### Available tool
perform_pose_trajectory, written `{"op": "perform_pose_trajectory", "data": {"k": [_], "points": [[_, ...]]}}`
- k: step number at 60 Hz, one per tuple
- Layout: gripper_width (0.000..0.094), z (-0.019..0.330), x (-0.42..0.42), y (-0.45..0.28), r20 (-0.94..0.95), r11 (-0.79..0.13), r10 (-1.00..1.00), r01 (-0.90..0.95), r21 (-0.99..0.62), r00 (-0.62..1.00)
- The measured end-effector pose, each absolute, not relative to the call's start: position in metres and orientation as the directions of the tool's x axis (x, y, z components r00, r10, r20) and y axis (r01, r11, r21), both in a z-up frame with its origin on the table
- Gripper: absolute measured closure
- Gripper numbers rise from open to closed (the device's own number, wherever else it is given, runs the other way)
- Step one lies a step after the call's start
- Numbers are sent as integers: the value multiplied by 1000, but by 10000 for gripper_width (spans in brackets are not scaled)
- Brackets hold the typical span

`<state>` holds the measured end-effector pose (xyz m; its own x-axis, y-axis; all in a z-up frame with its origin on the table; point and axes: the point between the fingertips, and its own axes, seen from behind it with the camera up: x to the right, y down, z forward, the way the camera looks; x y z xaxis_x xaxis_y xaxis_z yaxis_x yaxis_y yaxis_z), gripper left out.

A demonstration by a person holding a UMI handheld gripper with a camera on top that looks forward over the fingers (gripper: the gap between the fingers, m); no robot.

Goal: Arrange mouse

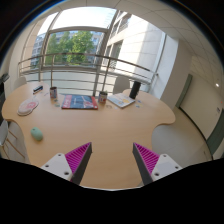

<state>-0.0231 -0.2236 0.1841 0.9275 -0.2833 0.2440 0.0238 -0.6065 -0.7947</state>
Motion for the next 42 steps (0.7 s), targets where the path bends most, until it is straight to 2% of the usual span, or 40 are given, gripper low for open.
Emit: {"op": "perform_pose_trajectory", "data": {"k": [11, 12, 16, 25, 42], "points": [[96, 173, -47, -265, 272, -620, -316, 19, -784, 909], [95, 167, -30, -249, 272, -622, -315, 19, -783, 909], [95, 156, -76, -284, 251, -630, -321, -8, -776, 913], [97, 114, -142, -304, 196, -669, -272, -39, -742, 942], [91, 45, -268, -233, 119, -703, -100, 14, -711, 988]]}}
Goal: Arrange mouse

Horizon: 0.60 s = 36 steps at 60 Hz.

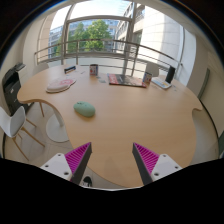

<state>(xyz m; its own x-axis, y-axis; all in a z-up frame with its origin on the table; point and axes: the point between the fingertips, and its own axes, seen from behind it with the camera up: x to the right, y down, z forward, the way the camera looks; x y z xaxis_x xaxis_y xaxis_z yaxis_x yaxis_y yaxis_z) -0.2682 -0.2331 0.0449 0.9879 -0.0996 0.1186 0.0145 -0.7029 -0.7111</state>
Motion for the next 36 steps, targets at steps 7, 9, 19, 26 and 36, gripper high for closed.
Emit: {"op": "perform_pose_trajectory", "data": {"k": [7, 9, 19, 26, 36], "points": [[91, 23, -304, -182, 91, -697, -60, 23, -717, 994], [91, 17, -313, -167, 83, -697, -51, 24, -717, 995], [93, -5, -334, -99, 77, -696, -15, 44, -716, 997], [95, -17, -340, -63, 70, -704, 19, 63, -707, 997], [120, -15, -340, -27, 67, -689, 36, 73, -721, 997]]}}
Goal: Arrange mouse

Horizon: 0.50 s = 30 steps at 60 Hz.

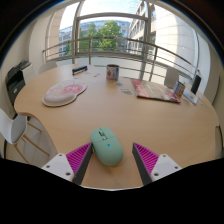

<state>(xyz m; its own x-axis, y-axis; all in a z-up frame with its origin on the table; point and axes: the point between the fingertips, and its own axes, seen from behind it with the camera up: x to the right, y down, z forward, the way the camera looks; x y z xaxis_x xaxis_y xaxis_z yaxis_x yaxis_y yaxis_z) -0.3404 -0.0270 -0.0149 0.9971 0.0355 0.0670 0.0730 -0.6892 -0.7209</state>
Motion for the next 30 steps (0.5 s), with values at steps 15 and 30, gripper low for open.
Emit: {"op": "perform_pose_trajectory", "data": {"k": [15, 30], "points": [[353, -18, -341, 10, 10, -671, 20, 21, -741, 1000], [522, -17, -339, 12, 49, -680, -54, 0, -733, 997]]}}
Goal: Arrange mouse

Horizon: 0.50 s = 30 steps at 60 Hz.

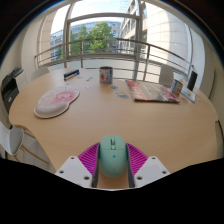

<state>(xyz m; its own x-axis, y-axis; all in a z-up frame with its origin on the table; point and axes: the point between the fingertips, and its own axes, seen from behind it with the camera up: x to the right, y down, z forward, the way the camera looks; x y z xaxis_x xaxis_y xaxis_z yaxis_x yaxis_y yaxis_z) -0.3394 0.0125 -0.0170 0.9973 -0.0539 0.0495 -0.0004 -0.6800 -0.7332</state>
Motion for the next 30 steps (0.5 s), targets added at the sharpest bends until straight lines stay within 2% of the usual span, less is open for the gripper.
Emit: {"op": "perform_pose_trajectory", "data": {"k": [5, 9, 19, 24, 30], "points": [[536, -6, -334, 11, 81, -680, -112, -17, -733, 990], [537, 16, -327, 15, 97, -661, -181, -48, -749, 979], [538, 116, -326, 57, 67, -513, -306, -105, -852, 950], [537, 170, -342, 92, 62, -439, -304, -82, -894, 951], [539, 215, -385, 144, 38, -367, -254, -60, -928, 967]]}}
